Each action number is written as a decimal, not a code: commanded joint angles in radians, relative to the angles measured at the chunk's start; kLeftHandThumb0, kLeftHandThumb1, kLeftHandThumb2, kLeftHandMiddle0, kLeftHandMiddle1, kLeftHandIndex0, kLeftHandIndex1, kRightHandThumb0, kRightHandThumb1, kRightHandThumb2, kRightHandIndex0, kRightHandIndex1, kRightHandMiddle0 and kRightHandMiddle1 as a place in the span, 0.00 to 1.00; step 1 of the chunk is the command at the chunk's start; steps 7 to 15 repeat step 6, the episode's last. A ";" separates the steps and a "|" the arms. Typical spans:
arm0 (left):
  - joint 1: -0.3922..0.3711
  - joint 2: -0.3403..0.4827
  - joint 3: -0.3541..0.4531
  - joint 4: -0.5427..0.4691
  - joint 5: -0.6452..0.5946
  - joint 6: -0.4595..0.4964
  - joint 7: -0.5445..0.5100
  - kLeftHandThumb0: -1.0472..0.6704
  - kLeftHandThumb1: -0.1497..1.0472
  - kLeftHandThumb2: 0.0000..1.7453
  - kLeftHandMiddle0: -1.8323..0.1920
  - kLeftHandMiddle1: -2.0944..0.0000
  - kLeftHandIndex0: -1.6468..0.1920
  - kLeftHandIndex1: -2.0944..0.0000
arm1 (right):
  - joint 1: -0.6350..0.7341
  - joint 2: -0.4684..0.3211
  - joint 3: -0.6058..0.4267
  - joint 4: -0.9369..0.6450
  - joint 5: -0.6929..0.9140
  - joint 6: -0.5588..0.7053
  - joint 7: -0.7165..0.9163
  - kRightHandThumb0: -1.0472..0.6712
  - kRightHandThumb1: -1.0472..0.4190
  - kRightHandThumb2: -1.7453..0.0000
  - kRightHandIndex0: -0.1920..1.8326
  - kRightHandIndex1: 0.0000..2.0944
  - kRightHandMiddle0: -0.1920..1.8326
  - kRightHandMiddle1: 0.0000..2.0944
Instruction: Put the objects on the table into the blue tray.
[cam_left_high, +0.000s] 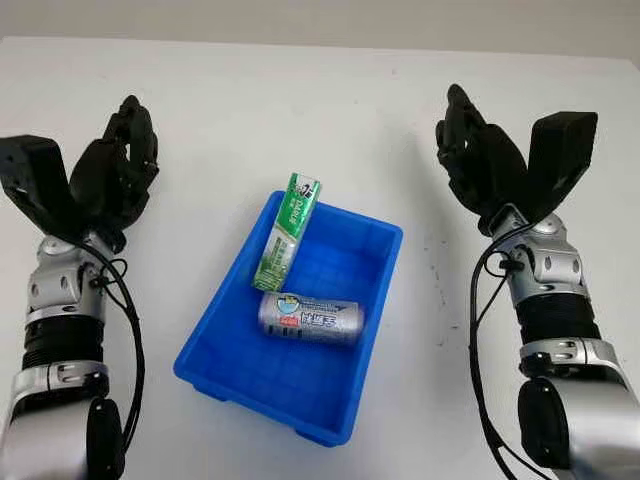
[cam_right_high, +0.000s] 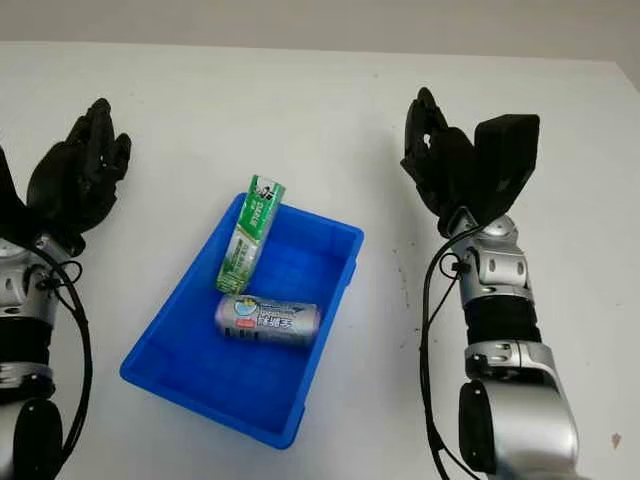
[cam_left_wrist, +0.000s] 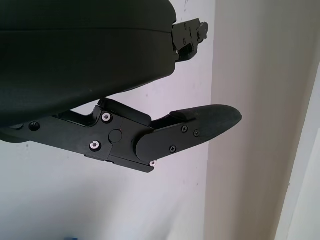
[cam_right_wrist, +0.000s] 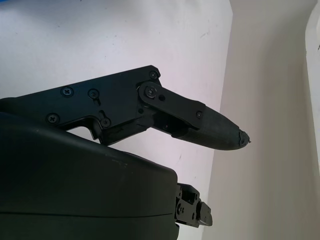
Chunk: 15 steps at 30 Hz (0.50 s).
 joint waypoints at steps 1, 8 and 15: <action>0.001 -0.008 0.001 0.013 -0.012 -0.027 -0.005 0.17 1.00 0.41 1.00 1.00 1.00 1.00 | -0.013 0.003 -0.001 0.011 -0.006 -0.025 0.001 0.17 0.00 0.54 0.00 0.00 0.00 0.00; -0.007 -0.010 -0.012 0.038 -0.009 -0.047 -0.020 0.14 1.00 0.39 1.00 1.00 1.00 1.00 | -0.003 0.018 -0.009 0.014 0.005 -0.041 -0.007 0.17 0.00 0.54 0.00 0.00 0.00 0.00; -0.007 -0.010 -0.012 0.038 -0.009 -0.047 -0.020 0.14 1.00 0.39 1.00 1.00 1.00 1.00 | -0.003 0.018 -0.009 0.014 0.005 -0.041 -0.007 0.17 0.00 0.54 0.00 0.00 0.00 0.00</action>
